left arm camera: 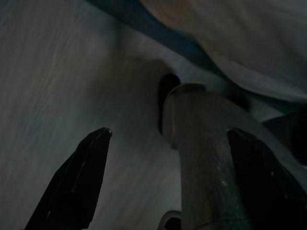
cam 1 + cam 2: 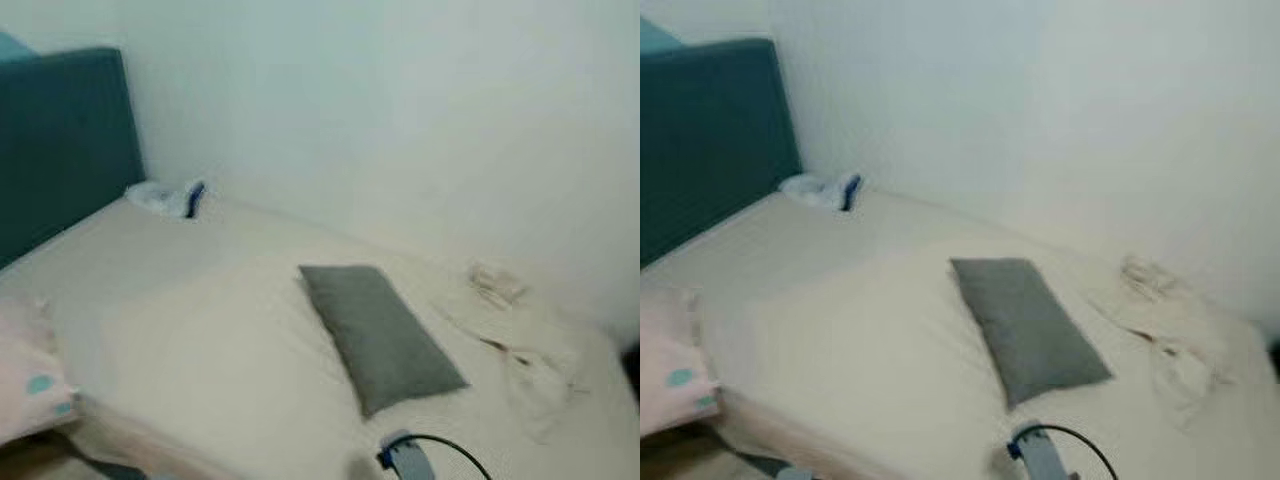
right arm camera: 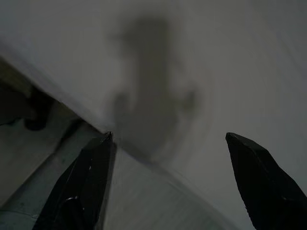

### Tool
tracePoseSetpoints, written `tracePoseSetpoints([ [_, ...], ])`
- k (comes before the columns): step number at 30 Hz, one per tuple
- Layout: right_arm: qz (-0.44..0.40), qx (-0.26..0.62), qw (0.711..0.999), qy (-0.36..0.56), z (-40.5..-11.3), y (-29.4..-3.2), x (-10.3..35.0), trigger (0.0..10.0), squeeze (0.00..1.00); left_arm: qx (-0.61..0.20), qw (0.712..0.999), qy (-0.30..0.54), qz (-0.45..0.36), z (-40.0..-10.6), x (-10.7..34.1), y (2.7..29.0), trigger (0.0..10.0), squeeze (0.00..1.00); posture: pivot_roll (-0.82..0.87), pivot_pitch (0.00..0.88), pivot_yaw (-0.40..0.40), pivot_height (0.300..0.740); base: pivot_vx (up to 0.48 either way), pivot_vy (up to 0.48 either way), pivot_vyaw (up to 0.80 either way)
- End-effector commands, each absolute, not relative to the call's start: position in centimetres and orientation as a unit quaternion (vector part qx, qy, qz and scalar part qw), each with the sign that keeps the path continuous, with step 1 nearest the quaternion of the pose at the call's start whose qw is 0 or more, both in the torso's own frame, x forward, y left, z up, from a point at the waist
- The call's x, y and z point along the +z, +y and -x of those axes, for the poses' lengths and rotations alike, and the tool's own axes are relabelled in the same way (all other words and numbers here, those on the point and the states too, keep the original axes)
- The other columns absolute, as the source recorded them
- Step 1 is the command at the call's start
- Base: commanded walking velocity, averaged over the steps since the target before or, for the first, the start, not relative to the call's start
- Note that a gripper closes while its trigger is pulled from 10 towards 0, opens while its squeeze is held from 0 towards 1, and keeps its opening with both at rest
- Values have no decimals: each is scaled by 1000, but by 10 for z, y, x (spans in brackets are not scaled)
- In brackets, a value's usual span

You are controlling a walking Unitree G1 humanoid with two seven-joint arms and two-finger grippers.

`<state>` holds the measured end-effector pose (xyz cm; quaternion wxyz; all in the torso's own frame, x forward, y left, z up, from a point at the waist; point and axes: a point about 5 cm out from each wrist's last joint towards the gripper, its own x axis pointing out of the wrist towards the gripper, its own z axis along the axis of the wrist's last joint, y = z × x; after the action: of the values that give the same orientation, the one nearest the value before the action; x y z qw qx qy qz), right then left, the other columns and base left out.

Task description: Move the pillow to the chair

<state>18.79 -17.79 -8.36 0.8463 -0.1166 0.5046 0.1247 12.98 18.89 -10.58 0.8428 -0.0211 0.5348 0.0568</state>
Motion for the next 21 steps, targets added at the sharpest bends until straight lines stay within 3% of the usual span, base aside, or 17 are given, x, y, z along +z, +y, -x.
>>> tracePoseSetpoints([
  [1, 102, 111, 859, 490, -196, -179, -79, 10000, 0, 45, 828, 557, 40, -119, -111, 174, 10000, 0, 103, 0, -114, 740, 0, 0, 0],
  [6, 72, 134, 890, 429, -234, -161, -58, 10000, 0, 38, 828, 558, 36, -121, -111, 173, 10000, 0, 98, 0, -109, 740, 0, 0, 0],
  [12, 84, 159, 898, 401, -252, -150, -46, 10000, 0, 39, 828, 559, 31, -120, -111, 173, 10000, 0, 98, 0, -111, 740, 0, 0, 0],
  [21, 93, 160, 888, 421, -240, -149, -54, 10000, 0, 38, 826, 562, 14, -118, -111, 175, 10000, 0, 112, 0, -116, 740, -98, 0, 0],
])
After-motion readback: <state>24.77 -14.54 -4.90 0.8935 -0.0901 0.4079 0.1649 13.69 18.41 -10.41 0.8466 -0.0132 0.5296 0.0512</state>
